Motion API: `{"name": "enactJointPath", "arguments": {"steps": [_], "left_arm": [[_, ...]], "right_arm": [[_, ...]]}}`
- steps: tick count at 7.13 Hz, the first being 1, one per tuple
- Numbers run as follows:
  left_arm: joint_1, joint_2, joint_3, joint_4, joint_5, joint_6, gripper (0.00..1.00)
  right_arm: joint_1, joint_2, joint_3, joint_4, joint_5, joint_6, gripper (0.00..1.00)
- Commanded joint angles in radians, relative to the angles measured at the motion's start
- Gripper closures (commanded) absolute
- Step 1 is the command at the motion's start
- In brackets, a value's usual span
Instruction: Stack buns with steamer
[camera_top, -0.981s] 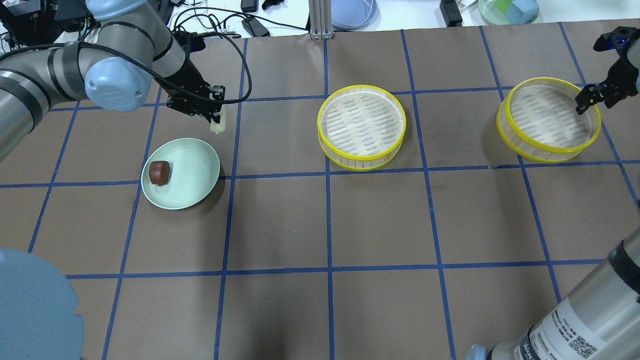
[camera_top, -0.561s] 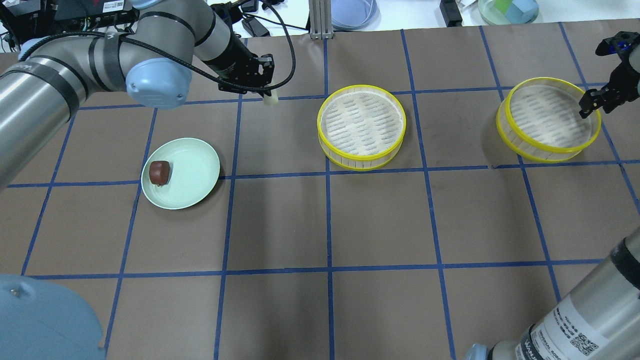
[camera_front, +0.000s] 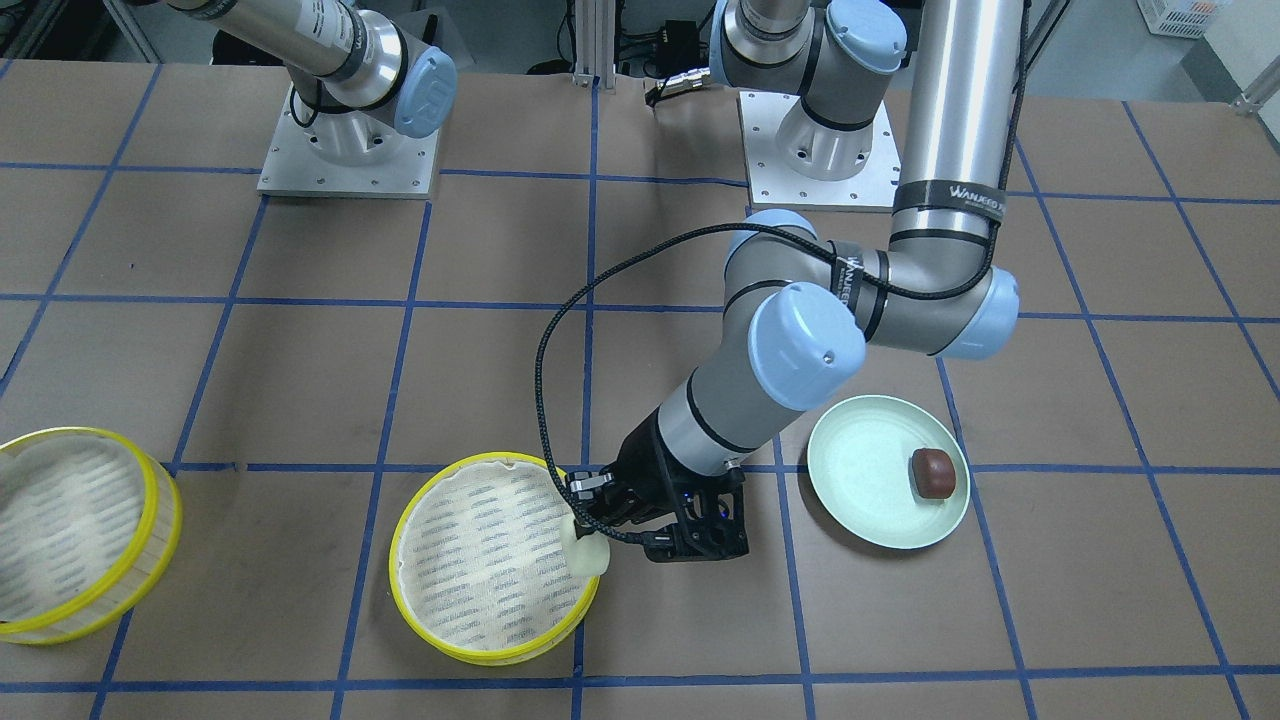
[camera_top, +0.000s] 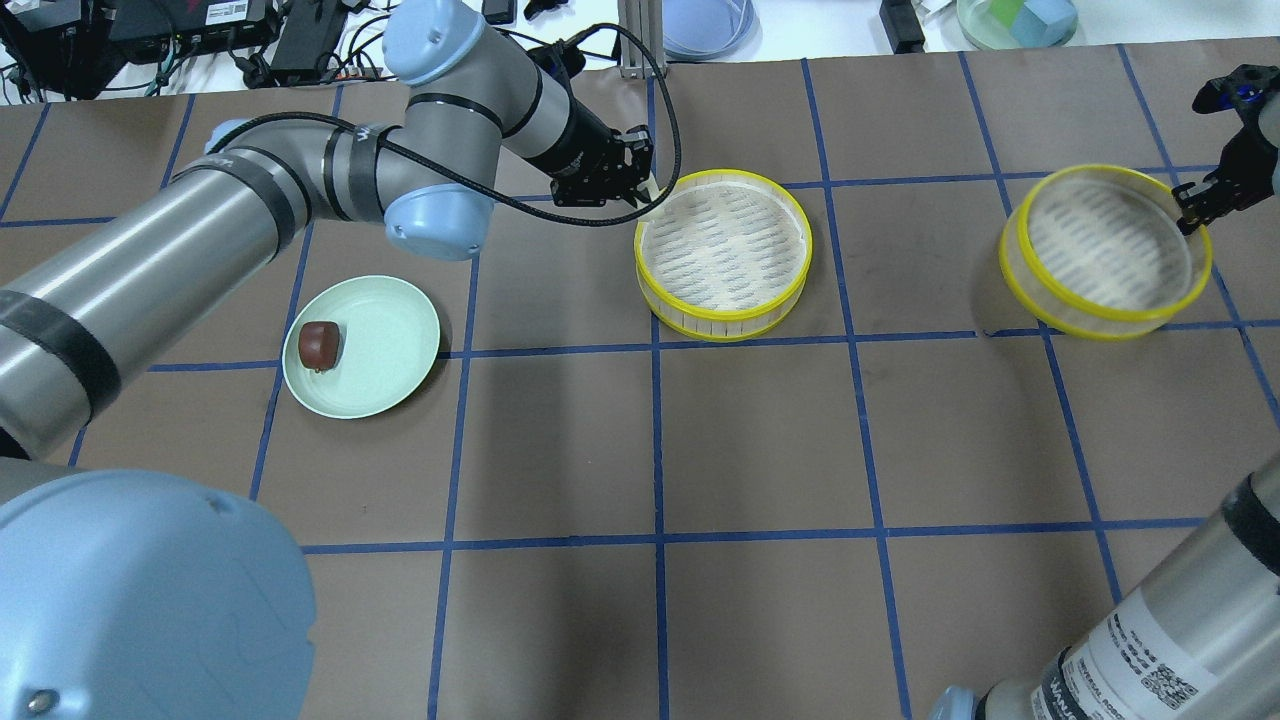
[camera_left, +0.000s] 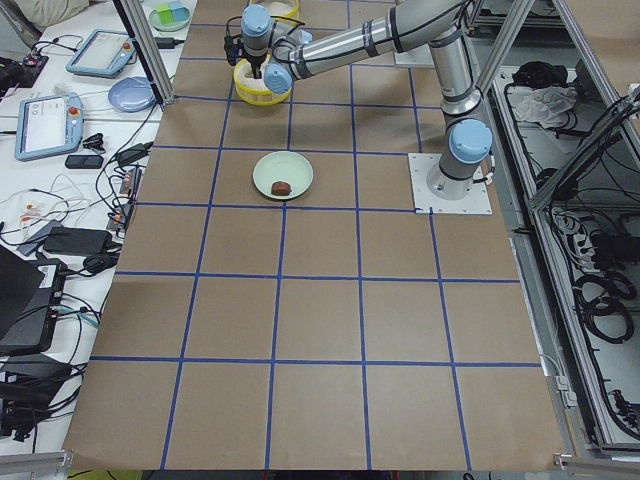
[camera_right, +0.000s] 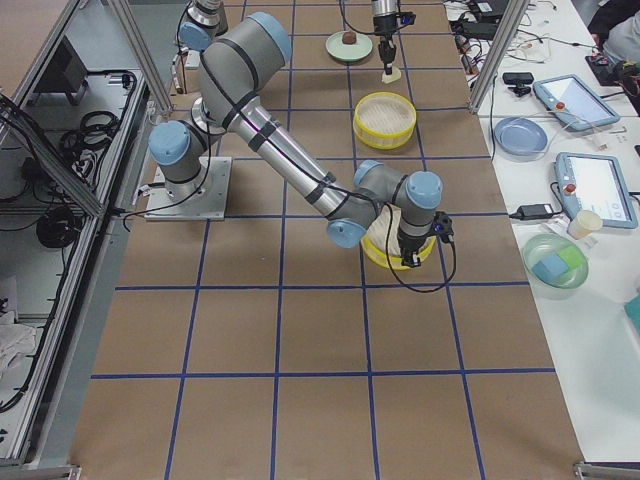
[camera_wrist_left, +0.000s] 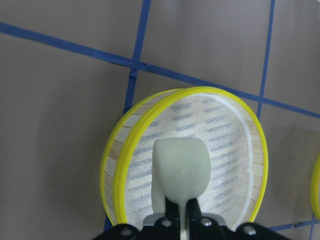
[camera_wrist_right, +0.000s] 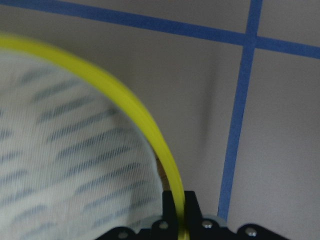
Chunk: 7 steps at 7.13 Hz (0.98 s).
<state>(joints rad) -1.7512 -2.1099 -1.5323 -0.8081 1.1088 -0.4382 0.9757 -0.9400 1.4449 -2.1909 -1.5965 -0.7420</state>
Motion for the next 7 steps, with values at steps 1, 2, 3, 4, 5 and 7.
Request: {"name": "enactJointPath", "arguments": {"steps": [1, 2, 3, 4, 5, 7], "left_arm": [[-0.039, -0.058, -0.006, 0.010, -0.006, -0.033, 1.00], [-0.040, -0.047, -0.026, 0.007, -0.004, -0.039, 0.93], [-0.040, -0.056, -0.058, 0.009, 0.003, -0.042, 0.43], [-0.040, -0.049, -0.063, 0.010, 0.003, -0.043, 0.20], [-0.040, -0.039, -0.058, 0.012, 0.002, -0.066, 0.11], [-0.040, -0.010, -0.046, 0.027, -0.007, -0.122, 0.04]], "right_arm": [[0.000, -0.025, 0.000, 0.000, -0.003, 0.012, 1.00], [0.000, -0.075, 0.002, 0.014, 0.000, 0.024, 1.00], [0.009, -0.115, 0.003, 0.072, 0.000, 0.092, 1.00], [0.024, -0.153, 0.003, 0.142, 0.003, 0.171, 1.00], [0.066, -0.180, 0.003, 0.178, 0.003, 0.209, 1.00], [0.147, -0.222, 0.003, 0.204, 0.000, 0.294, 1.00]]}}
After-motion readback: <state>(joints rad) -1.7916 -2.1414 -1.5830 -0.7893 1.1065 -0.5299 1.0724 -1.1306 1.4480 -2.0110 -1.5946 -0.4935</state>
